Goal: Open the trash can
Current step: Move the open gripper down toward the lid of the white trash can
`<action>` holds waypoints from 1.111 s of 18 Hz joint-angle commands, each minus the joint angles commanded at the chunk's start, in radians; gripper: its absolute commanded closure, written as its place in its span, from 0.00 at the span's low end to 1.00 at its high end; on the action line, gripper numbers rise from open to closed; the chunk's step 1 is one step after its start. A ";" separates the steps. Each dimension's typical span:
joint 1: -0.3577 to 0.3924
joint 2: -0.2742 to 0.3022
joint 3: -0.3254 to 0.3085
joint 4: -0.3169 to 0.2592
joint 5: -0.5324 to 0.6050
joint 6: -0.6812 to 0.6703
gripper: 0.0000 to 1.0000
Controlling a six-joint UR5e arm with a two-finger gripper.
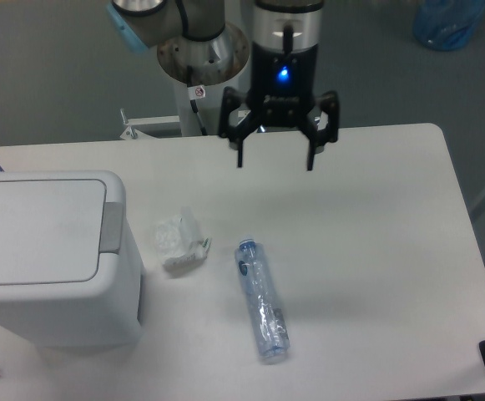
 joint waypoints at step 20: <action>-0.215 -0.088 -0.009 0.135 0.009 -0.054 0.00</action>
